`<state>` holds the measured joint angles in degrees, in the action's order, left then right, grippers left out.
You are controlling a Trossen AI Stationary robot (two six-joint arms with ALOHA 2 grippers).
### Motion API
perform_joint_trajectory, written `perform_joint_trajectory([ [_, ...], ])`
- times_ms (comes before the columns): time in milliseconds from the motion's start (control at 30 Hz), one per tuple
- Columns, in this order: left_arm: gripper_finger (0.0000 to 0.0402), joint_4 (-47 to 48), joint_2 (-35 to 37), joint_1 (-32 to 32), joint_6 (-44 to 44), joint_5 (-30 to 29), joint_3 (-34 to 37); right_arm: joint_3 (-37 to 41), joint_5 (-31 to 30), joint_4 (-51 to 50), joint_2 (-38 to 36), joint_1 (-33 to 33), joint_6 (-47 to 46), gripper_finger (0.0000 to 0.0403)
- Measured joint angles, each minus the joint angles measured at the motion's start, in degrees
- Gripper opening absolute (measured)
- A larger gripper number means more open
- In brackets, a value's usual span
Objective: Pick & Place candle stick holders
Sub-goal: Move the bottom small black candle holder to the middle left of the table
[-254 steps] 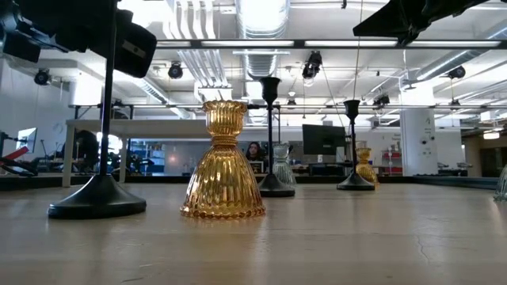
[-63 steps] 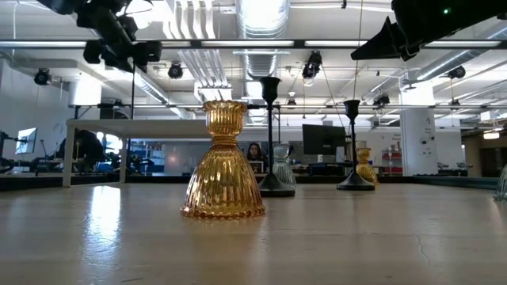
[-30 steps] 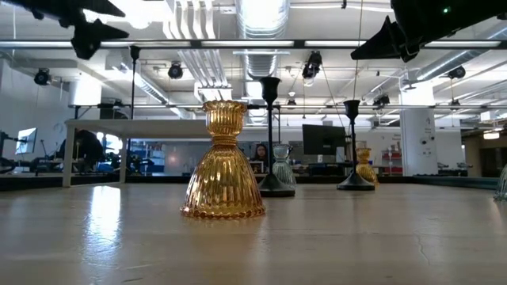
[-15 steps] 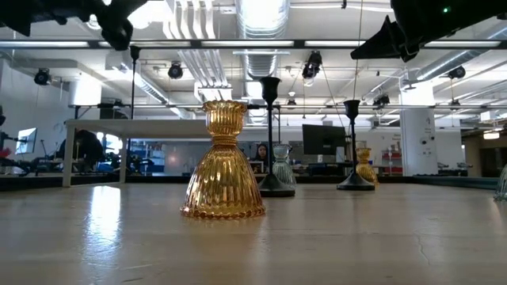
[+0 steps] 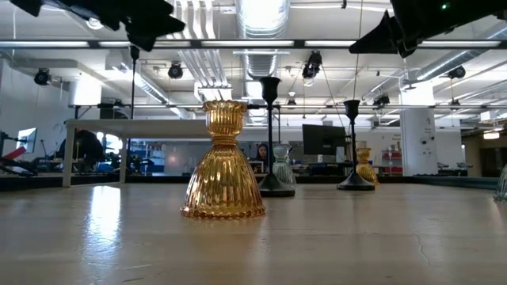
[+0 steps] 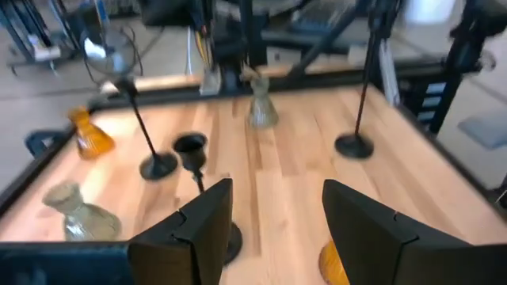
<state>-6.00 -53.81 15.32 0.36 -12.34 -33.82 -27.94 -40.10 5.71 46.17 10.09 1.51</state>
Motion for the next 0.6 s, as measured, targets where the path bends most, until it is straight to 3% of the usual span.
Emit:
perform_joint_trajectory([
  [600, 0.0202, -0.5, -16.9, -4.8, -3.6, 0.2, -6.0, 0.0, 0.0, 0.7, 0.1, 0.0, 1.1, 0.0008],
])
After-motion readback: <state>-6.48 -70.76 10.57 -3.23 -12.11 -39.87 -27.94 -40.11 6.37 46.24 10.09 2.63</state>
